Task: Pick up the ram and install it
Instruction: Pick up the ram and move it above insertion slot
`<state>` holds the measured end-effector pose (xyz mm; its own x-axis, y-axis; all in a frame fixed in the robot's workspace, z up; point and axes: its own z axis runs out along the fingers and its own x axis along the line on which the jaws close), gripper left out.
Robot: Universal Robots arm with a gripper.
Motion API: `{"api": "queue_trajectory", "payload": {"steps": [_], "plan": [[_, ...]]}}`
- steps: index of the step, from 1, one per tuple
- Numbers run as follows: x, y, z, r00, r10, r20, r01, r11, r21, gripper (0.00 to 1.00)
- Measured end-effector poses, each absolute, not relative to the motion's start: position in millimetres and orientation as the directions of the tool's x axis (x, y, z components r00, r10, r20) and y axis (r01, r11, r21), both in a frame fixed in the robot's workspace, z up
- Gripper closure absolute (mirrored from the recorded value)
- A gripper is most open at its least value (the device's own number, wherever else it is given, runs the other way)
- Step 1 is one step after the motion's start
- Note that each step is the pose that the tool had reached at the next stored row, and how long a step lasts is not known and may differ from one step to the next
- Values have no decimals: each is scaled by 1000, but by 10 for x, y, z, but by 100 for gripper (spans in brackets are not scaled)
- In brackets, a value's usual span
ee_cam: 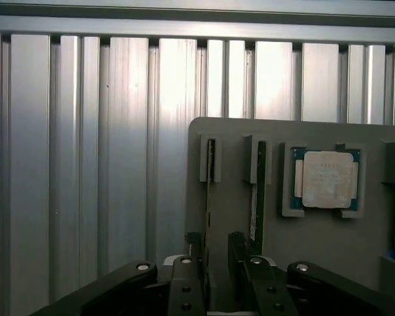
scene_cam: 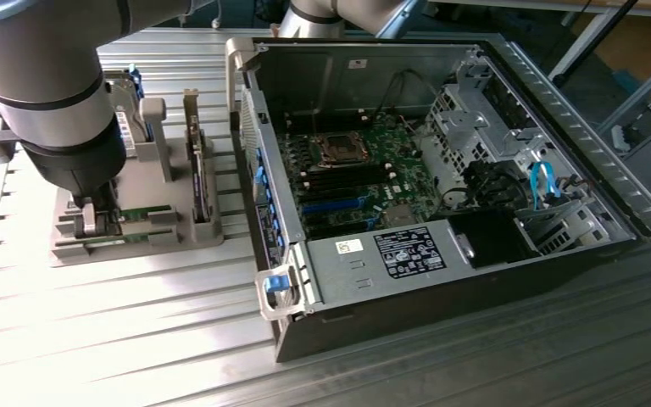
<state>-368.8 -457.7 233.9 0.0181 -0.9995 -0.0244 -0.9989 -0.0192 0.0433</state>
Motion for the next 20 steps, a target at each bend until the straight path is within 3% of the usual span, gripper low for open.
{"api": "queue_trajectory", "payload": {"steps": [20], "plan": [[-3688,-4582,2221,18,-1000,-24,-999,-19,43,70]]}}
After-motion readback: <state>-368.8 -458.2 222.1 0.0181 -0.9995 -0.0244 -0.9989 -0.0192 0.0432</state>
